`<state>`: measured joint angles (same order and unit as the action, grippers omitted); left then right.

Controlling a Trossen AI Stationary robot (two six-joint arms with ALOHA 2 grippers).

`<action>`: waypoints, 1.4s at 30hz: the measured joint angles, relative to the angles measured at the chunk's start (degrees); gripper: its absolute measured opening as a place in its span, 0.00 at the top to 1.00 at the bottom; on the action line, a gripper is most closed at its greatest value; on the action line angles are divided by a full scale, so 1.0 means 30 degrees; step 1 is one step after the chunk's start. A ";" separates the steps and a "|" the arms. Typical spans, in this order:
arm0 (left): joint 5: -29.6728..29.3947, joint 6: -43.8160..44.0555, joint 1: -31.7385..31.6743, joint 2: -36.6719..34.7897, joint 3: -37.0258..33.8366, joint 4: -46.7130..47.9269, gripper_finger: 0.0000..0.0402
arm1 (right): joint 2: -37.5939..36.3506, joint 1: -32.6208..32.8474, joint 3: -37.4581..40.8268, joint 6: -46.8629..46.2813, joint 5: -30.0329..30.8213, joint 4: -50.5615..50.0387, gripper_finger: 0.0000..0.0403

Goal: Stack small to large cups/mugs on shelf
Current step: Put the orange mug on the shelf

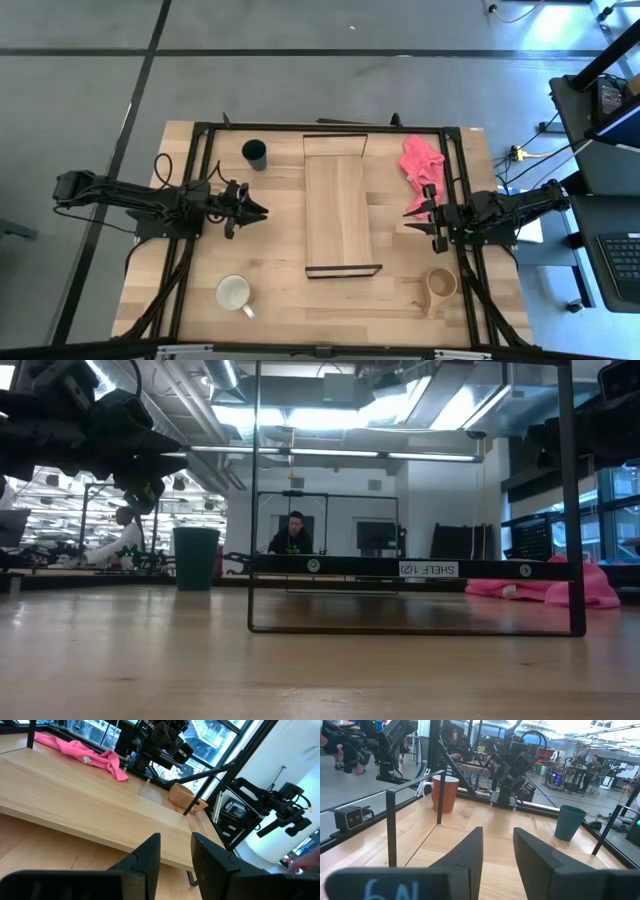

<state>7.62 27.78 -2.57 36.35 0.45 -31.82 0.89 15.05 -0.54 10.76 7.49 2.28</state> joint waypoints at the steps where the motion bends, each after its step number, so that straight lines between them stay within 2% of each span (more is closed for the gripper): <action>1: -0.0360 -0.0135 -0.0007 -0.0001 0.0000 -0.0092 0.75 | 0.0000 0.0000 0.0000 0.0000 0.0000 0.0000 0.73; 3: -0.1262 0.0466 -0.0007 -0.0011 0.0000 -0.0151 0.75 | 0.0000 0.0001 -0.0003 0.0000 0.0000 0.0000 0.73; 8: -0.1364 0.7516 -0.0007 -0.0013 0.0000 -0.0998 0.75 | 0.0004 0.0002 -0.0004 0.0000 0.0000 0.0000 0.73; 11: -0.1367 0.9114 -0.0007 -0.0005 0.0000 -0.1164 0.75 | 0.0000 0.0002 0.0000 0.0000 0.0000 -0.0003 0.73; 27: -0.1452 0.9545 -0.0007 -0.0005 0.0007 -0.1138 0.75 | 0.0000 0.0004 0.0000 0.0000 0.0000 0.0000 0.73; 42: -0.4144 1.0122 -0.0007 0.0002 0.0007 -0.2200 0.75 | 0.0000 0.0006 0.0000 0.0000 0.0006 -0.0007 0.73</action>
<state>-4.81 58.15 -2.59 36.36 0.47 -38.42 0.89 15.07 -0.54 10.76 7.50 2.26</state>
